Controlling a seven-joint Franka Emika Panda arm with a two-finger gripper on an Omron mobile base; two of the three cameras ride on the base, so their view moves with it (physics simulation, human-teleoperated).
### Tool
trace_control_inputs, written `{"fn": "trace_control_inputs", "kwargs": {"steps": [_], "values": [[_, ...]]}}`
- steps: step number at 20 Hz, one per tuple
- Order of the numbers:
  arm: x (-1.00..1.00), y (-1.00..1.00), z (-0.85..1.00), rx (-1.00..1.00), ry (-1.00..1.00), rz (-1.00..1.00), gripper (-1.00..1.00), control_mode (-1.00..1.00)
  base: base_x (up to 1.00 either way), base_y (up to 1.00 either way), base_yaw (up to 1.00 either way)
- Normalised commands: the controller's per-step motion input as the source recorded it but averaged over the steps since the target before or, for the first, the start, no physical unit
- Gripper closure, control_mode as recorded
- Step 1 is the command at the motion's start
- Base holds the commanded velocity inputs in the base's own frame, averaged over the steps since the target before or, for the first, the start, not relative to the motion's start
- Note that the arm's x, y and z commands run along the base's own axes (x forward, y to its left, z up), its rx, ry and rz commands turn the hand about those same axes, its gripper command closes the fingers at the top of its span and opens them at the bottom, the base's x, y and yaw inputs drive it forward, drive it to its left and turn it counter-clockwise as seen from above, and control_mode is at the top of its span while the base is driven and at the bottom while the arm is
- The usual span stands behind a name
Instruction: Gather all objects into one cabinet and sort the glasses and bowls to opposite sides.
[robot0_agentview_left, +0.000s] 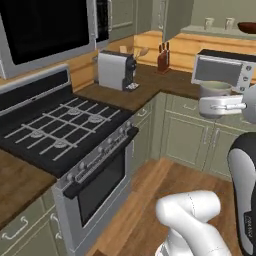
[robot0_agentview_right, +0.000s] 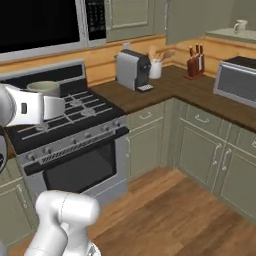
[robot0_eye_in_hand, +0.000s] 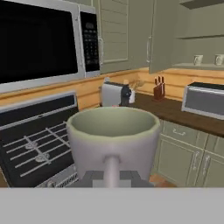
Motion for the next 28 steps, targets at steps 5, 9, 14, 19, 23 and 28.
{"fn": "trace_control_inputs", "kwargs": {"steps": [5,9,14,19,23,28], "values": [[0.00,0.00,0.00,0.00,0.00,0.00,1.00,1.00,0.00,0.00,-0.76],[0.00,0.00,0.00,0.00,0.00,0.00,1.00,1.00,0.12,0.00,-0.66],[0.00,0.00,0.00,0.00,0.00,0.00,1.00,1.00,0.39,0.17,-0.49],[0.00,0.00,0.00,0.00,0.00,0.00,1.00,1.00,0.62,0.41,-0.34],[0.00,0.00,0.00,0.00,0.00,0.00,1.00,1.00,0.83,0.56,-0.22],[0.00,0.00,0.00,0.00,0.00,0.00,1.00,1.00,0.87,0.56,-0.22]]}}
